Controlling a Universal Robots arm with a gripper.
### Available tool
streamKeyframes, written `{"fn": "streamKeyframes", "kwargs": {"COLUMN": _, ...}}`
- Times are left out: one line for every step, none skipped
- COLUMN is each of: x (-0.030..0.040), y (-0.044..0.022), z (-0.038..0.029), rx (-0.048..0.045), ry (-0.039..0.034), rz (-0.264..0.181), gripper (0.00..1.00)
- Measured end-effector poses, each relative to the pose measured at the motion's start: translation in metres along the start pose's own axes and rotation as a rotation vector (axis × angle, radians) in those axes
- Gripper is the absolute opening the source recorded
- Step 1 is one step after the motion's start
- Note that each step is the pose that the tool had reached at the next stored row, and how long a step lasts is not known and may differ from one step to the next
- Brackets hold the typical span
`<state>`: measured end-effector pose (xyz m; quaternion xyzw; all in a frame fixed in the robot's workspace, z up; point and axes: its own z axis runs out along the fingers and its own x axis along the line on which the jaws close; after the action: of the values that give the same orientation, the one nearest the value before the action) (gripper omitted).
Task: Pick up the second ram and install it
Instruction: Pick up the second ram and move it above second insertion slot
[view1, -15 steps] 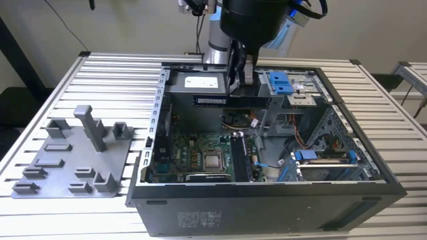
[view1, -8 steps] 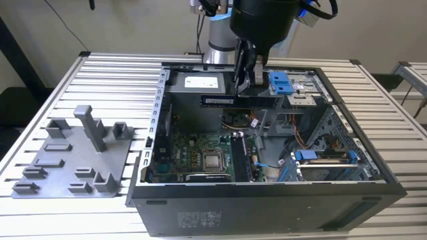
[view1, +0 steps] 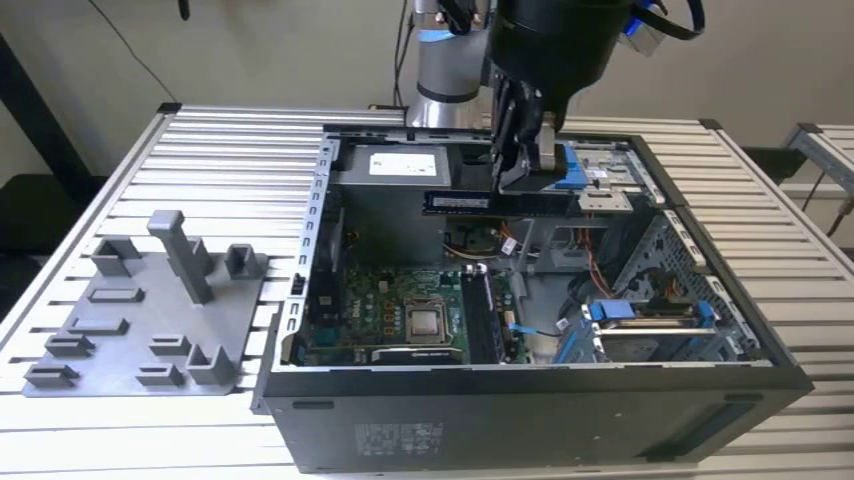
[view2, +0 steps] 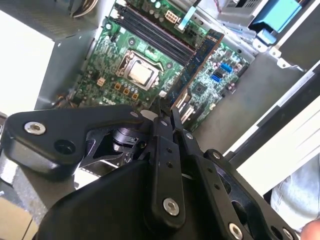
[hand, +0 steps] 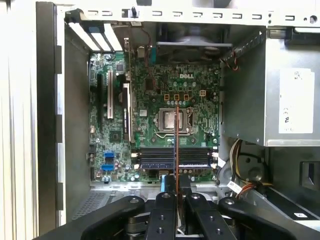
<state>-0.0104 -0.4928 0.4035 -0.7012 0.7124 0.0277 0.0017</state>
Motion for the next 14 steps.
{"fn": "streamKeyframes", "kwargs": {"x": 0.0000, "y": -0.0022, "z": -0.0001, "rx": 0.0000, "ry": 0.0000, "rz": 0.000, "gripper": 0.14}}
{"fn": "streamKeyframes", "kwargs": {"x": -0.0001, "y": -0.0043, "z": -0.0001, "rx": 0.0000, "ry": 0.0000, "rz": 0.000, "gripper": 0.14}}
{"fn": "streamKeyframes", "kwargs": {"x": -0.0001, "y": -0.0065, "z": -0.0002, "rx": 0.0000, "ry": 0.0000, "rz": 0.000, "gripper": 0.14}}
{"fn": "streamKeyframes", "kwargs": {"x": -0.0002, "y": -0.0088, "z": -0.0003, "rx": 0.0000, "ry": -0.0001, "rz": -0.001, "gripper": 0.14}}
{"fn": "streamKeyframes", "kwargs": {"x": -0.0002, "y": -0.0109, "z": -0.0003, "rx": 0.0000, "ry": -0.0001, "rz": -0.001, "gripper": 0.14}}
{"fn": "streamKeyframes", "kwargs": {"x": -0.0003, "y": -0.0131, "z": -0.0004, "rx": 0.0000, "ry": 0.0000, "rz": -0.001, "gripper": 0.14}}
{"fn": "streamKeyframes", "kwargs": {"x": -0.0003, "y": -0.0151, "z": -0.0006, "rx": 0.0000, "ry": 0.0001, "rz": -0.001, "gripper": 0.14}}
{"fn": "streamKeyframes", "kwargs": {"x": -0.0003, "y": -0.0170, "z": -0.0007, "rx": 0.0000, "ry": 0.0002, "rz": -0.001, "gripper": 0.14}}
{"fn": "streamKeyframes", "kwargs": {"x": -0.0004, "y": -0.0187, "z": -0.0007, "rx": 0.0000, "ry": 0.0002, "rz": -0.001, "gripper": 0.14}}
{"fn": "streamKeyframes", "kwargs": {"x": -0.0004, "y": -0.0203, "z": -0.0007, "rx": 0.0000, "ry": 0.0000, "rz": -0.001, "gripper": 0.14}}
{"fn": "streamKeyframes", "kwargs": {"x": -0.0004, "y": -0.0212, "z": -0.0008, "rx": 0.0000, "ry": 0.0000, "rz": -0.001, "gripper": 0.14}}
{"fn": "streamKeyframes", "kwargs": {"x": -0.0004, "y": -0.0214, "z": -0.0008, "rx": 0.0000, "ry": 0.0000, "rz": -0.001, "gripper": 0.14}}
{"fn": "streamKeyframes", "kwargs": {"x": -0.0004, "y": -0.0214, "z": -0.0008, "rx": 0.0000, "ry": 0.0001, "rz": -0.001, "gripper": 0.14}}
{"fn": "streamKeyframes", "kwargs": {"x": -0.0004, "y": -0.0214, "z": -0.0008, "rx": 0.0000, "ry": 0.0001, "rz": -0.001, "gripper": 0.14}}
